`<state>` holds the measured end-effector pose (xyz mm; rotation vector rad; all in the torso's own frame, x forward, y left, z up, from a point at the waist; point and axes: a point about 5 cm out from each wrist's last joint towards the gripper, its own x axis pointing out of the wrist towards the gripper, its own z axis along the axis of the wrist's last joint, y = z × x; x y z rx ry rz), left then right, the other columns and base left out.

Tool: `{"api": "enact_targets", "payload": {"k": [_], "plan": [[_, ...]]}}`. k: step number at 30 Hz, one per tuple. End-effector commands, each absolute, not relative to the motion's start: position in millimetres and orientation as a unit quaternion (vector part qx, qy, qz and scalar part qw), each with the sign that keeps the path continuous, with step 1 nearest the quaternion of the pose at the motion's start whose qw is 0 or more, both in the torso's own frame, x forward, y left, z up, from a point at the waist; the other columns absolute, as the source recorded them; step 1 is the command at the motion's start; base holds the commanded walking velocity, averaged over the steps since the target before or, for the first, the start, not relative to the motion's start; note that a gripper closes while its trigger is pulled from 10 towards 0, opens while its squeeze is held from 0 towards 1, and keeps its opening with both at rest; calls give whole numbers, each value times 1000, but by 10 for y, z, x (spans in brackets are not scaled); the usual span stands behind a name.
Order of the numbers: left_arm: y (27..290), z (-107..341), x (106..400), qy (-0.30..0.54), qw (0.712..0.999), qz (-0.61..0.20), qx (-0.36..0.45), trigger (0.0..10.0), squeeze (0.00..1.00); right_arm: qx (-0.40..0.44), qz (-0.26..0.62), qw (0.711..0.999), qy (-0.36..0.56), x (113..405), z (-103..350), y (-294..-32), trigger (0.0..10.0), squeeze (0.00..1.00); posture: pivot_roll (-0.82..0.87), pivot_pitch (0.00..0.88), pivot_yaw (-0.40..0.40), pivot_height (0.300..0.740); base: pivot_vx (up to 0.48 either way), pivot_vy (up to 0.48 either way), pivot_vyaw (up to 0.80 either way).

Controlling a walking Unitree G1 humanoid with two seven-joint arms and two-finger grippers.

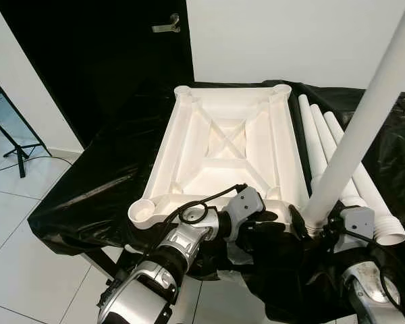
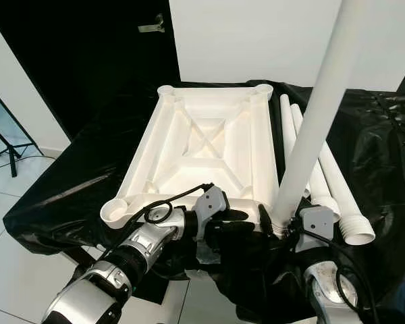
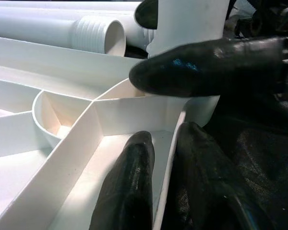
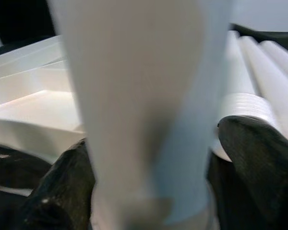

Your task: Building children table

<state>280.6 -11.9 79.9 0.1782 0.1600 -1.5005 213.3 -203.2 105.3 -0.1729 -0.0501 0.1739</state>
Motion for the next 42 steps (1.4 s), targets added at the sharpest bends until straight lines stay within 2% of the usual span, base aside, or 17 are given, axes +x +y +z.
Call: {"api": "enact_targets", "payload": {"k": [1,4,6,8,13,14,18,26,28,29,30,31,32,42], "plan": [[-40,450,2558,164,665,-726,69,10000,0,-78,97,992,-19,2142,1028,-2014,10000,0,71,0,37,740,0,0,0],[-41,452,2556,163,665,-726,68,10000,0,-99,161,982,-13,2176,1059,-2006,10000,0,69,0,42,740,0,0,0],[-41,452,2556,163,665,-726,68,10000,0,-99,161,982,-13,2176,1059,-2006,10000,0,69,0,42,740,0,0,0],[-48,464,2563,162,664,-727,69,10000,0,-111,241,964,14,2198,1072,-2025,10000,0,66,0,46,740,0,0,0],[-49,468,2567,161,663,-727,69,10000,0,-111,259,959,25,2190,1069,-2048,10000,0,65,0,49,740,0,0,0],[-48,471,2569,161,663,-728,70,10000,0,-109,269,956,33,2173,1057,-2058,0,0,65,0,49,740,0,0,0],[-49,479,2577,160,664,-727,70,10000,0,-102,290,950,48,2123,1016,-2058,0,0,66,0,47,740,0,0,0],[-50,480,2576,160,664,-727,69,10000,0,-65,265,961,51,2134,975,-2023,0,0,65,0,45,740,0,0,0],[-50,479,2575,160,664,-727,68,10000,0,-47,180,982,29,2141,949,-1962,0,0,68,0,42,740,0,0,0],[-50,479,2575,160,664,-727,68,10000,0,-47,180,982,29,2141,949,-1962,0,0,68,0,42,740,0,0,0],[-52,480,2575,160,665,-727,68,10000,0,-45,132,990,15,2132,941,-1938,0,0,71,0,42,740,0,0,0],[-52,480,2575,160,665,-727,68,10000,0,-45,132,990,15,2132,941,-1938,0,0,71,0,42,740,0,0,0],[-53,481,2575,160,665,-726,68,10000,0,-46,95,994,3,2120,945,-1921,0,0,72,0,41,740,0,0,0],[-48,481,2579,160,664,-727,70,10000,0,-65,26,997,-16,2128,966,-1924,0,0,67,0,44,740,0,0,0]]}}
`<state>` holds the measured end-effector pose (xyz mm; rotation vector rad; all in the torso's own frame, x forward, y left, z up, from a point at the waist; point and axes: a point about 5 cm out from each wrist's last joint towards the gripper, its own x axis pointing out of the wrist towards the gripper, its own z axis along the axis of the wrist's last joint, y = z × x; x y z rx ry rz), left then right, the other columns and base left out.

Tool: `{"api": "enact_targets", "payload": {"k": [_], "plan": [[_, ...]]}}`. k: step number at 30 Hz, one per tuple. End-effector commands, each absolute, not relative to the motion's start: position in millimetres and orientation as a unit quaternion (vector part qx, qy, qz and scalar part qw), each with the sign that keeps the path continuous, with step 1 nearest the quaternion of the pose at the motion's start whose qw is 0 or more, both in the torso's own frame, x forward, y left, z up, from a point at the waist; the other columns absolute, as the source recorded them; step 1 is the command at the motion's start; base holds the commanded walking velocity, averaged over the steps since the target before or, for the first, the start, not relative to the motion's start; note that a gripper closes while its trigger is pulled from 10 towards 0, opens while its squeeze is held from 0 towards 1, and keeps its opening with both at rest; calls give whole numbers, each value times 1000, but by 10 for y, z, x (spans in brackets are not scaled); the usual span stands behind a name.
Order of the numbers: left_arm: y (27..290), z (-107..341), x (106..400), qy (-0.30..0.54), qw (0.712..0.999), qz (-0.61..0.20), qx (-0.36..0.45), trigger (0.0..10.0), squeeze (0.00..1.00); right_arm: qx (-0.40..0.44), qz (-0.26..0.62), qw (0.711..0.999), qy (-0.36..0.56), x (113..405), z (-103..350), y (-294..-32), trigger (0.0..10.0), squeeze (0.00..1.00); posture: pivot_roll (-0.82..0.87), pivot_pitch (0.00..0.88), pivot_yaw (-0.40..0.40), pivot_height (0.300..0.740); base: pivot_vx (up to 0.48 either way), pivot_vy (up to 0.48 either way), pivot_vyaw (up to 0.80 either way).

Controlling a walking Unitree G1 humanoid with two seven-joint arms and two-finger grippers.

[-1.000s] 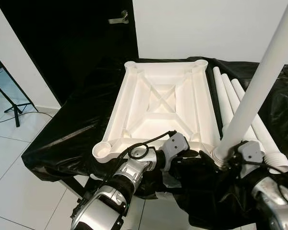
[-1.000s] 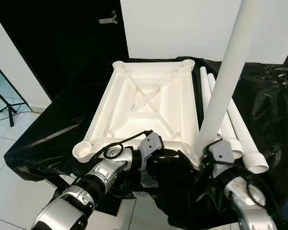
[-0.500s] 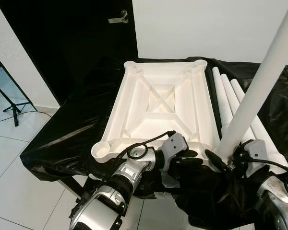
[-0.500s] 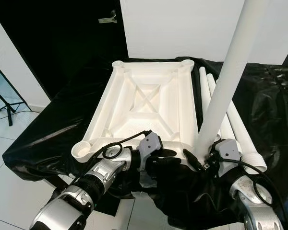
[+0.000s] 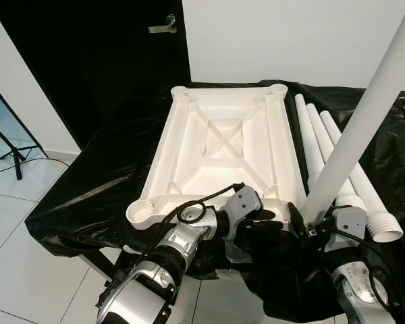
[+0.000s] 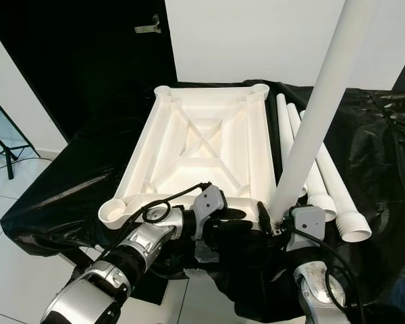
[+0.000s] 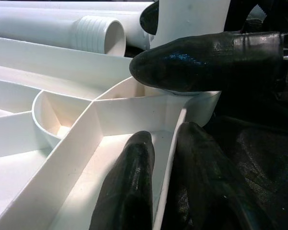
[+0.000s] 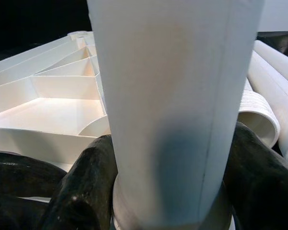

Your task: Building children table

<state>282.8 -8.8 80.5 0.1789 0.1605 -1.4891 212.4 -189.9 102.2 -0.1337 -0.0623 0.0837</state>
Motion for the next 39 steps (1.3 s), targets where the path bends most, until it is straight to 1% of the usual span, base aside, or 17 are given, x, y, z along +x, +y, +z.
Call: {"api": "enact_targets", "payload": {"k": [1,3,4,5,6,11,12,17,18,20,21,22,23,24,25,29,39], "plan": [[-50,483,2581,160,665,-727,70,10000,0,-66,25,997,-16,2131,967,-1920,0,0,67,0,44,740,0,0,0],[-50,483,2581,160,665,-727,70,10000,0,-66,25,997,-16,2131,967,-1920,0,0,67,0,44,740,0,0,0],[-53,485,2582,159,665,-727,70,10000,0,-69,26,997,-15,2135,968,-1918,4784,0,65,0,45,740,0,0,0],[-55,486,2584,159,665,-727,70,10000,0,-72,29,997,-17,2143,976,-1908,10000,0,62,0,46,740,0,0,0],[-57,486,2584,159,664,-727,70,10000,0,-76,41,996,-26,2154,1013,-1911,10000,1000,59,0,48,740,0,0,0],[-60,484,2581,160,663,-728,71,10000,0,-85,77,993,-39,2181,1078,-1938,10000,1000,54,0,50,740,0,0,0],[-61,482,2579,160,662,-729,71,10000,0,-89,95,991,-43,2202,1117,-1976,10000,0,54,0,50,740,0,0,0],[-60,477,2572,161,661,-730,71,10000,0,-109,147,982,-44,2244,1192,-2050,10000,0,55,0,49,740,0,0,0],[-60,474,2568,161,661,-730,71,10000,0,-110,175,978,-30,2241,1174,-2046,10000,0,57,0,49,740,0,0,0],[-60,474,2568,161,661,-730,71,10000,0,-110,175,978,-30,2241,1174,-2046,10000,0,57,0,49,740,0,0,0],[-59,472,2565,161,661,-730,71,10000,0,-110,210,971,-12,2220,1141,-2028,10000,0,58,0,49,740,0,0,0],[-59,472,2565,161,661,-730,71,10000,0,-110,210,971,-12,2220,1141,-2028,10000,0,58,0,49,740,0,0,0],[-57,470,2564,161,661,-730,71,10000,0,-107,241,965,5,2191,1112,-2015,4314,0,59,0,50,740,0,0,0],[-57,470,2564,161,661,-730,71,10000,0,-107,241,965,5,2191,1112,-2015,4314,0,59,0,50,740,0,0,0],[-54,469,2565,161,661,-729,71,10000,0,-104,265,959,18,2163,1092,-2006,0,0,61,0,49,740,0,0,0],[-45,471,2571,162,662,-728,72,10000,0,-104,290,951,39,2135,1058,-2032,0,0,61,0,50,740,0,0,0],[-45,465,2565,163,661,-729,71,10000,0,-72,267,959,56,2095,994,-2009,0,0,59,0,55,740,0,0,0]]}}
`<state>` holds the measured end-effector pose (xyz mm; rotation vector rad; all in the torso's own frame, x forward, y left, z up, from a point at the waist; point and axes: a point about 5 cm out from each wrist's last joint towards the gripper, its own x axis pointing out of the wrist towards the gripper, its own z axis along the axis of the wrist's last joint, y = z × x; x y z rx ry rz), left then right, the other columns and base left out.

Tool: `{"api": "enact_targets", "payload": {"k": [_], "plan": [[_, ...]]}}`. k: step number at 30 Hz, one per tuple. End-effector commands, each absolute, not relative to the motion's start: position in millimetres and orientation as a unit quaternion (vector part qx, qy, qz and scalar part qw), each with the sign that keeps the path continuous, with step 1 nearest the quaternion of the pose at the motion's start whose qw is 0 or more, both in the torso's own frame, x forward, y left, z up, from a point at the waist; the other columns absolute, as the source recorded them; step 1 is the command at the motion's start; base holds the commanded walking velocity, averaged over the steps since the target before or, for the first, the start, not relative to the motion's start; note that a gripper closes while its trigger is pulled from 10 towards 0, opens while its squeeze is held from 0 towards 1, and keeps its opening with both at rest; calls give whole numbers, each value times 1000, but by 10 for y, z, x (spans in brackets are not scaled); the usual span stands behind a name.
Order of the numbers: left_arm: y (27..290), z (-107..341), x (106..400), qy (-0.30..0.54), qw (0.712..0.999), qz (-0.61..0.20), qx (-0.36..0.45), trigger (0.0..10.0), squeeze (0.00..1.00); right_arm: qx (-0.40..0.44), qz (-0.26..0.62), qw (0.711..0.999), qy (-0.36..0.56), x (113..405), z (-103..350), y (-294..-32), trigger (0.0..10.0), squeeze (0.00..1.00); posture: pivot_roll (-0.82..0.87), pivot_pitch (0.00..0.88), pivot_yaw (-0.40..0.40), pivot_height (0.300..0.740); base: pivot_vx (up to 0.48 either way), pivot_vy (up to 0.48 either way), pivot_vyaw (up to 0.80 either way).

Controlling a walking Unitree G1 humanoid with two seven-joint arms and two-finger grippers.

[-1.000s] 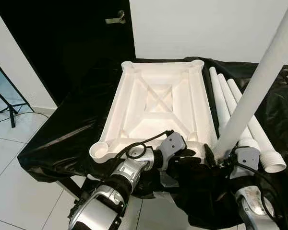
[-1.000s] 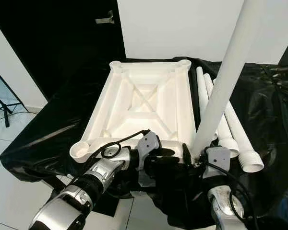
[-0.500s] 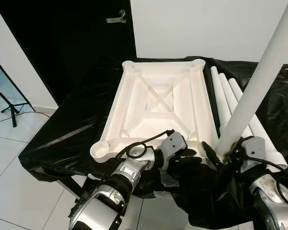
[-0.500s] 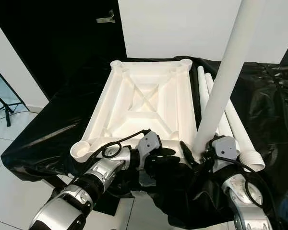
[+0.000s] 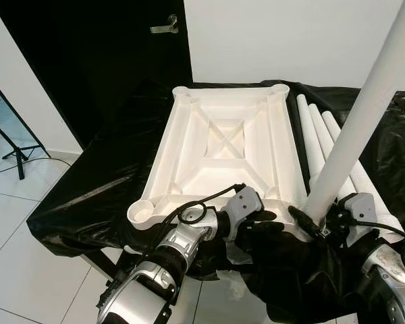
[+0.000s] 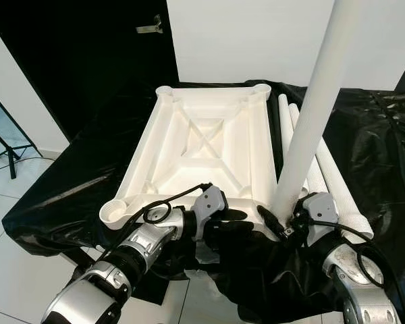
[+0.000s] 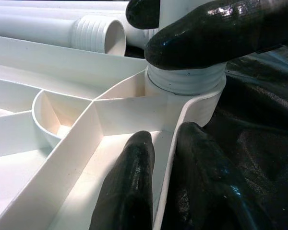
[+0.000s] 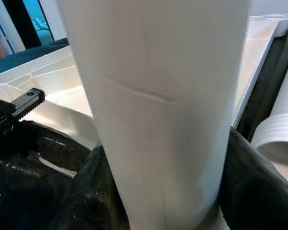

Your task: Building children table

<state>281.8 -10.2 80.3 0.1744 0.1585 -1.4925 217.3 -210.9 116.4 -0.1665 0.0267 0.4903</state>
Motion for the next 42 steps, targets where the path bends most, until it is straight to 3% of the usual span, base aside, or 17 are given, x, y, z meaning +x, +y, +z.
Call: {"api": "enact_targets", "payload": {"k": [1,3,6,15,16,17,18,19,20,21,22,26,27,39,40,41,42], "plan": [[-45,465,2565,163,661,-729,71,10000,0,-72,267,959,56,2095,994,-2009,0,0,59,0,55,740,0,0,0],[-30,469,2576,163,662,-728,72,10000,0,-68,151,986,25,2044,965,-2009,0,0,74,0,52,740,0,0,0],[-13,473,2590,163,665,-726,73,10000,0,-66,38,997,3,1985,952,-2051,0,0,81,0,50,740,0,0,0],[8,451,2574,165,665,-725,72,10000,0,-60,-19,998,-11,2014,959,-2038,0,0,81,0,53,740,0,0,0],[6,454,2578,165,665,-725,72,10000,0,-61,-15,998,-12,2034,966,-2034,3451,0,80,0,52,740,0,0,0],[6,454,2578,165,665,-725,72,10000,0,-61,-15,998,-12,2034,966,-2034,3451,0,80,0,52,740,0,0,0],[1,459,2583,165,666,-724,73,10000,0,-64,-5,998,-12,2053,972,-2024,10000,0,78,0,51,740,0,0,0],[-6,464,2586,164,666,-724,73,10000,0,-60,7,998,-17,2069,993,-2013,10000,0,78,0,51,740,0,0,0],[-16,469,2587,163,666,-724,73,10000,0,-57,15,998,-23,2082,1021,-2016,10000,306,75,0,49,740,0,0,0],[-16,469,2587,163,666,-724,73,10000,0,-57,15,998,-23,2082,1021,-2016,10000,306,75,0,49,740,0,0,0],[-25,472,2587,162,666,-725,73,10000,0,-54,22,998,-27,2095,1042,-2023,10000,1000,74,0,48,740,0,0,0],[-39,475,2583,161,666,-725,72,10000,0,-60,38,997,-33,2118,1077,-2023,10000,1000,70,0,47,740,0,0,0],[-41,473,2580,161,666,-725,72,10000,0,-66,52,996,-31,2128,1083,-2024,10000,0,69,0,46,740,0,0,0],[-39,468,2573,161,666,-725,69,10000,0,-114,217,969,20,2091,1090,-2158,10000,0,68,0,45,740,0,0,0],[-38,469,2575,161,666,-725,70,10000,0,-118,229,966,24,2083,1088,-2163,7412,0,69,0,45,740,0,0,0],[-37,470,2576,161,666,-725,70,10000,0,-119,238,964,27,2076,1087,-2165,1176,0,69,0,45,740,0,0,0],[-37,470,2576,161,666,-725,70,10000,0,-119,238,964,27,2076,1087,-2165,1176,0,69,0,45,740,0,0,0]]}}
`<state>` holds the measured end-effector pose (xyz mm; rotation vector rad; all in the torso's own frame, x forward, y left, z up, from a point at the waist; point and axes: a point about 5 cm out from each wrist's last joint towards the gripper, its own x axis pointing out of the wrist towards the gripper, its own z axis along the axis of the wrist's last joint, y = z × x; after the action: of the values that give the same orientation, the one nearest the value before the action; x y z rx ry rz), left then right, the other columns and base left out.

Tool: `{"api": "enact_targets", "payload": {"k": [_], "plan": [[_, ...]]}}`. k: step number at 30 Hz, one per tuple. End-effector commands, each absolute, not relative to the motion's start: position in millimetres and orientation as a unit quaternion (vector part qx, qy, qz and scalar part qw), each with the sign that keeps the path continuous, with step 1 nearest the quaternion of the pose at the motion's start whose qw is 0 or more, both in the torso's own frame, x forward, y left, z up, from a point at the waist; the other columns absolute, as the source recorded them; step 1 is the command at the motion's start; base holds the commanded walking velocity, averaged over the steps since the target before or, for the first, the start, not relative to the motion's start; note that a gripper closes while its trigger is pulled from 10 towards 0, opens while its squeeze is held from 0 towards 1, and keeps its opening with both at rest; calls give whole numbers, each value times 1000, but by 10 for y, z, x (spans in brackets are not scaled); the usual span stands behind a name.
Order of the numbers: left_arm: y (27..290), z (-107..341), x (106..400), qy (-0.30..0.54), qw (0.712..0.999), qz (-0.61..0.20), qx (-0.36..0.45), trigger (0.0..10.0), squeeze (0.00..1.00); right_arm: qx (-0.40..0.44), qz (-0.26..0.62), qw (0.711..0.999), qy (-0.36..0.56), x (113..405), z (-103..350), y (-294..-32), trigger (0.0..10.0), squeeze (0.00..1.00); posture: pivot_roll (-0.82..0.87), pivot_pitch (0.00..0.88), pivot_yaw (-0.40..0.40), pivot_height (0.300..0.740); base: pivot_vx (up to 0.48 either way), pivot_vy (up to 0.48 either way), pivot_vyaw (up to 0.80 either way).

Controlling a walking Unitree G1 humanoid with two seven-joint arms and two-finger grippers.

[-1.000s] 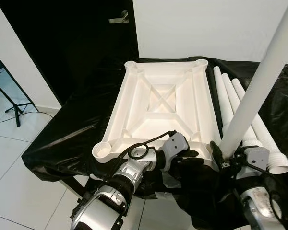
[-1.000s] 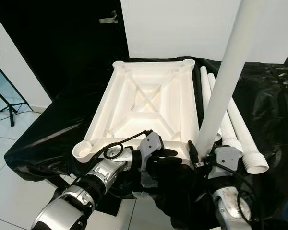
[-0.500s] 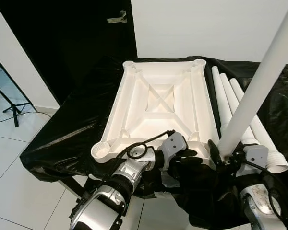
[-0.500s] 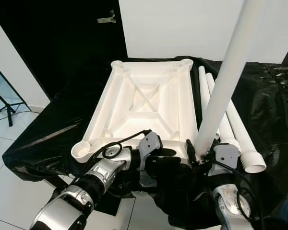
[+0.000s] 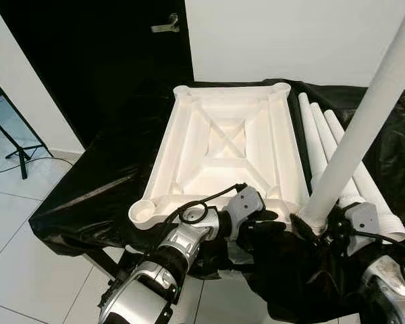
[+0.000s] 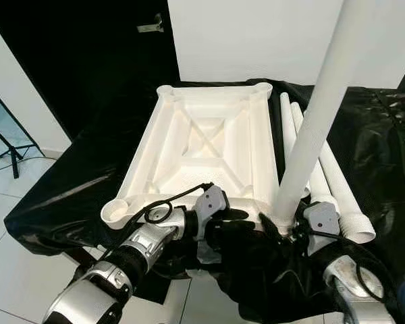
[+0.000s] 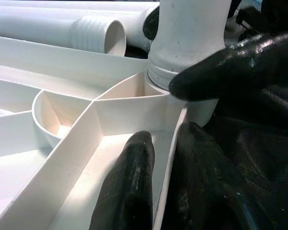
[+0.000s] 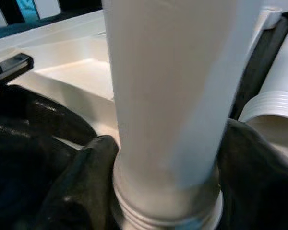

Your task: Building children table

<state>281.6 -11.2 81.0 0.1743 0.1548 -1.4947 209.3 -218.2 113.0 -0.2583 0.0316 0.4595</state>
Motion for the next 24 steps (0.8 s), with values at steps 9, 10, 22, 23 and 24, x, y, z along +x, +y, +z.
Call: {"api": "enact_targets", "payload": {"k": [9,10,22,23,24], "plan": [[-35,476,2580,160,665,-726,71,10000,0,-108,255,960,33,2070,1057,-2147,0,0,68,0,52,740,0,0,0],[-33,474,2579,161,665,-726,71,10000,0,-102,252,962,37,2057,1032,-2136,0,0,67,0,53,740,0,0,0],[-16,473,2583,162,664,-726,75,10000,0,-70,56,996,-21,1944,1049,-2050,0,0,74,0,52,740,0,0,0],[-16,473,2583,162,664,-726,75,10000,0,-70,56,996,-21,1944,1049,-2050,0,0,74,0,52,740,0,0,0],[-6,472,2589,163,664,-726,76,10000,0,-68,33,997,-24,1914,1037,-2029,0,0,72,0,53,740,0,0,0]]}}
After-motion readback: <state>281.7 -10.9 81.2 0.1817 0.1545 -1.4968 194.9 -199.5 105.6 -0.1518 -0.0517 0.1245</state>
